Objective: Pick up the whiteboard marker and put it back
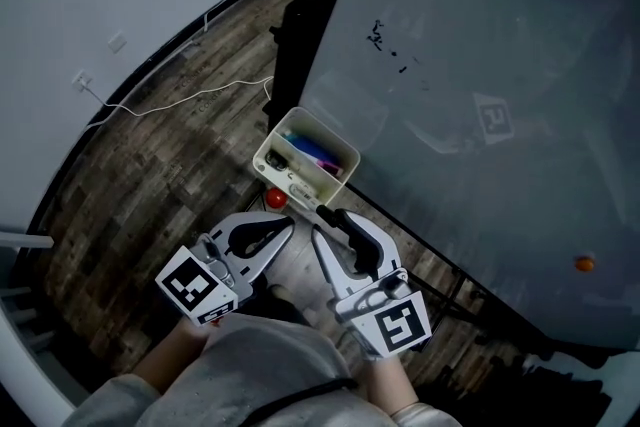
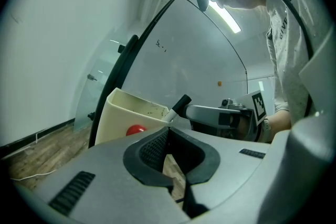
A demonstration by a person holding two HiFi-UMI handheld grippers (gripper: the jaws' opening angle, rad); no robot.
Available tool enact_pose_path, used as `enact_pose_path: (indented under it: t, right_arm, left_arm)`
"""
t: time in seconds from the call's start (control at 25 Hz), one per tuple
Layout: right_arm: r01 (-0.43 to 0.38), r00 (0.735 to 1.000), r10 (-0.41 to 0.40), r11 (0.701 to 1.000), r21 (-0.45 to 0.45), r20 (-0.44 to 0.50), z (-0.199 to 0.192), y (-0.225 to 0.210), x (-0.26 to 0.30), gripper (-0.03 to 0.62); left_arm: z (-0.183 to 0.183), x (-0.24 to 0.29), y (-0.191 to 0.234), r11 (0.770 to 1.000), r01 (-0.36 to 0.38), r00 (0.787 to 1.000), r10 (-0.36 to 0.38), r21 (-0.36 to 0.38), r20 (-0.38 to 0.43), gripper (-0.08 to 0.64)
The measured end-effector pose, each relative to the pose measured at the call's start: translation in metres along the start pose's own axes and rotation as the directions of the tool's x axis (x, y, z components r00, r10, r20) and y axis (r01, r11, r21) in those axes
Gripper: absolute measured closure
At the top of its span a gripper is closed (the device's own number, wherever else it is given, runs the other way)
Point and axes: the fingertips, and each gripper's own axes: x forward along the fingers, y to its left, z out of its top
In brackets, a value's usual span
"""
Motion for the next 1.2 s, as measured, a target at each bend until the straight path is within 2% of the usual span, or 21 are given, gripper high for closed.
enact_pose_path:
  t: [0.56, 0.92, 1.2]
  right_arm:
    - [0.034, 0.999, -0.034, 0.999, 0.008, -0.006, -0.005, -0.005, 0.017, 0.464]
    - [0.049, 0.999, -0.050, 0.997, -0.051, -0.013, -0.003, -0.003, 0.019, 0.472]
    - [0.057, 0.998, -0.059, 0.997, -0.060, -0.027, -0.006, -0.005, 0.021, 0.496]
  left_arm:
    - [-0.015, 0.004, 0.004, 0.999, 0.038, 0.999, -0.039, -0.035, -0.028, 0.545]
    - [-0.021, 0.007, 0.008, 0.997, 0.055, 0.998, -0.058, -0.059, -0.039, 0.545]
    - [-0.023, 0.006, 0.009, 0.996, 0.054, 0.998, -0.057, -0.071, -0.038, 0.545]
